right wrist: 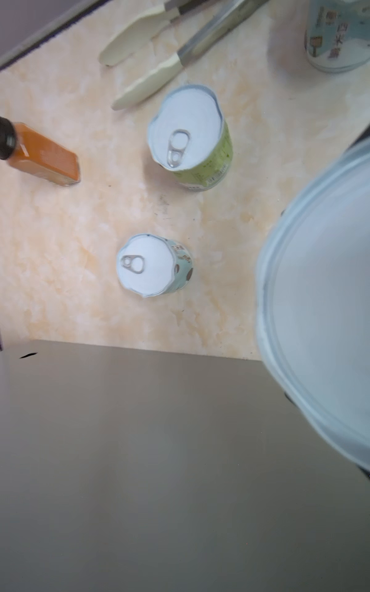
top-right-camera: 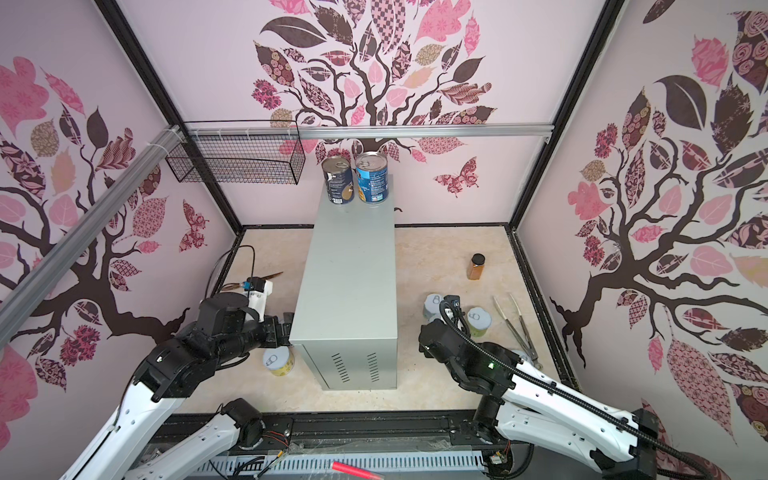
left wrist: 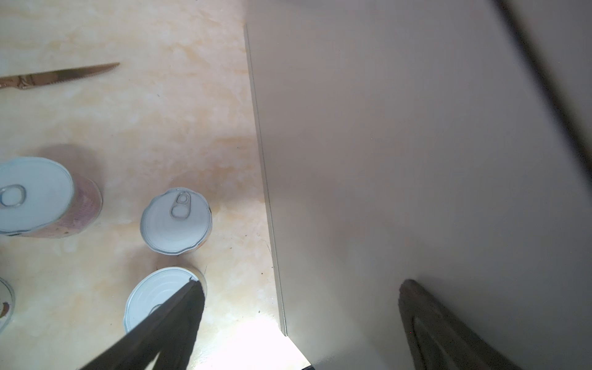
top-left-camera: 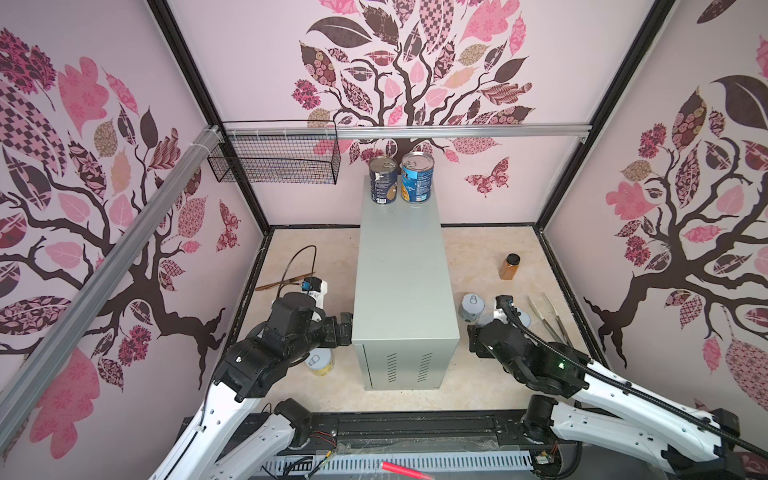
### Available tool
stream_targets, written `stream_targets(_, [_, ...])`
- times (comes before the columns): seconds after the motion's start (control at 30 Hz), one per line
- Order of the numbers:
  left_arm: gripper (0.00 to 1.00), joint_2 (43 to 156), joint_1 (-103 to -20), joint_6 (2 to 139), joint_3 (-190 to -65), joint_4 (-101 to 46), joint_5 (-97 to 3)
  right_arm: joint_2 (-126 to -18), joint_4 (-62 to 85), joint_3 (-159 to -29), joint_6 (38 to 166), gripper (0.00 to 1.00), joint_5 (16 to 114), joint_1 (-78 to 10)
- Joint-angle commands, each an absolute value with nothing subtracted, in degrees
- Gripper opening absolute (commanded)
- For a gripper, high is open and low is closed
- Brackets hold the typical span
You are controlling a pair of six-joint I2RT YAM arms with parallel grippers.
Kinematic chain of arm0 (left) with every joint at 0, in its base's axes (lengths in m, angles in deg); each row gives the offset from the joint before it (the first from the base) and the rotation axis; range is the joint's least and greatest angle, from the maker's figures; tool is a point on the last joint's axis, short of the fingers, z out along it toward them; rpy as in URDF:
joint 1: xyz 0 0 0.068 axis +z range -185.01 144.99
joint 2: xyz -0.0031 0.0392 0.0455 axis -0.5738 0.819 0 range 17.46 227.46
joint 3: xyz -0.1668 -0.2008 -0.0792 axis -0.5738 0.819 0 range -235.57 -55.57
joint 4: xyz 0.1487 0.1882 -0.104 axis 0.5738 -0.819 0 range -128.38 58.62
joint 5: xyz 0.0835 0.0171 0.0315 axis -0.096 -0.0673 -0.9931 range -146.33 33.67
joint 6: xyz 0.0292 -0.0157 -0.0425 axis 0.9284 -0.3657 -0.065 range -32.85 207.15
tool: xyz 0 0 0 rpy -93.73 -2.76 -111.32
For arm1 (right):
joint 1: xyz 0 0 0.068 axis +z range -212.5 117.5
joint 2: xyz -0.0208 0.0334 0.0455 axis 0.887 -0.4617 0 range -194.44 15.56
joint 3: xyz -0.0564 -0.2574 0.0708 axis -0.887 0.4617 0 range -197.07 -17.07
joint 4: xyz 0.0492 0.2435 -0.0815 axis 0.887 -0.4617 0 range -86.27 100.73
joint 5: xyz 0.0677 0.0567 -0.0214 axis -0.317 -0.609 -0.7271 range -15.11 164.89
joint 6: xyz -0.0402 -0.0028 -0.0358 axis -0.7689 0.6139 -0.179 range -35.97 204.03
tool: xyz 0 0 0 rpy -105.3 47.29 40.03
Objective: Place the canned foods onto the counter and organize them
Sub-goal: 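Lift the silver-lidded can with the right gripper up to the cabinet top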
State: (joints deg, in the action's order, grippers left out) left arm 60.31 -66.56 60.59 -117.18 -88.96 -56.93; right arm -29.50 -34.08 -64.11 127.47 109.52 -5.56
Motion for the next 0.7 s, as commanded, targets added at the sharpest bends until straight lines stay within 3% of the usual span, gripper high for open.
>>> stream_targets(0.0, [0.98, 61.3, -66.9, 63.1, -123.5, -92.5, -55.4, -28.9, -40.5, -73.9, 122.6, 0.58, 111.4, -5.2])
stream_targets(0.4, [0.98, 68.4, -66.8, 67.0, -138.8, -99.8, -58.5, -43.4, -51.2, -105.3, 109.8, 0.59, 108.2, -5.2])
stream_targets(0.67, [0.98, 71.2, -66.0, 67.2, -138.8, -95.4, -58.2, -57.3, -53.0, -123.9, 101.6, 0.59, 106.7, -5.3])
